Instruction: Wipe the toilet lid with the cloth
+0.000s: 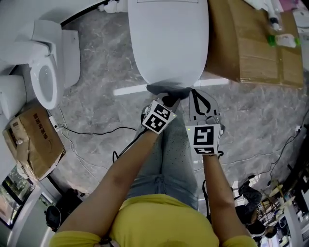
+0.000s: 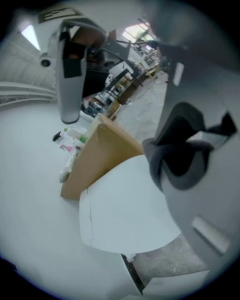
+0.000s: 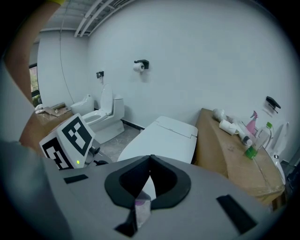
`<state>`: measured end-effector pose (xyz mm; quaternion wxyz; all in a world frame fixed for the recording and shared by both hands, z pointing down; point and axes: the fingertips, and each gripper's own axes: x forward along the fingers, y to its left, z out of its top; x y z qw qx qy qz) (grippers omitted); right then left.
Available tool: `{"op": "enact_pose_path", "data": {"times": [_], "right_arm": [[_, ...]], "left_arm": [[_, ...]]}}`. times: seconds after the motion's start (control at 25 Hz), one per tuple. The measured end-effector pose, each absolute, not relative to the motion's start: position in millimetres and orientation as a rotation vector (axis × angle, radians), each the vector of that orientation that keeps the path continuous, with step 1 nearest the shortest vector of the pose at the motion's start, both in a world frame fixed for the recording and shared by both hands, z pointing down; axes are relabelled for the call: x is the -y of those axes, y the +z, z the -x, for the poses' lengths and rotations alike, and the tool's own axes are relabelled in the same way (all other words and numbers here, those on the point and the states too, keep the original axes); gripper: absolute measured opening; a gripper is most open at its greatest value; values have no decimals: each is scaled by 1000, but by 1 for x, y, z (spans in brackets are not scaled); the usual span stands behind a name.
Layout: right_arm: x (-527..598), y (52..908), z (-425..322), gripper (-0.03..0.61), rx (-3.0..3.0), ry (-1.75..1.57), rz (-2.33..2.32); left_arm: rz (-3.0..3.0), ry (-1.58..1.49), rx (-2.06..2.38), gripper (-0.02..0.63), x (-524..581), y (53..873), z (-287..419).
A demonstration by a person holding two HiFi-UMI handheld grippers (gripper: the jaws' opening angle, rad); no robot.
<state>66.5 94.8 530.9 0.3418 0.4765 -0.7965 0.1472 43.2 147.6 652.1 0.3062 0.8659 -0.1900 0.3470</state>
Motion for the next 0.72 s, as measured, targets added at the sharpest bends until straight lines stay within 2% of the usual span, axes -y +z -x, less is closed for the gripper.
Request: {"op": "enact_pose_path", "data": {"times": [0.32,0.72], "right_arm": [[-100,488,-64,16,2078,470,-1256],[-102,422,-58,15,2097,368,-1254]], "left_arm": [[-2339,867,557,18,-128,583,-39],[-2405,779,682,18,-106,506,-20]]}}
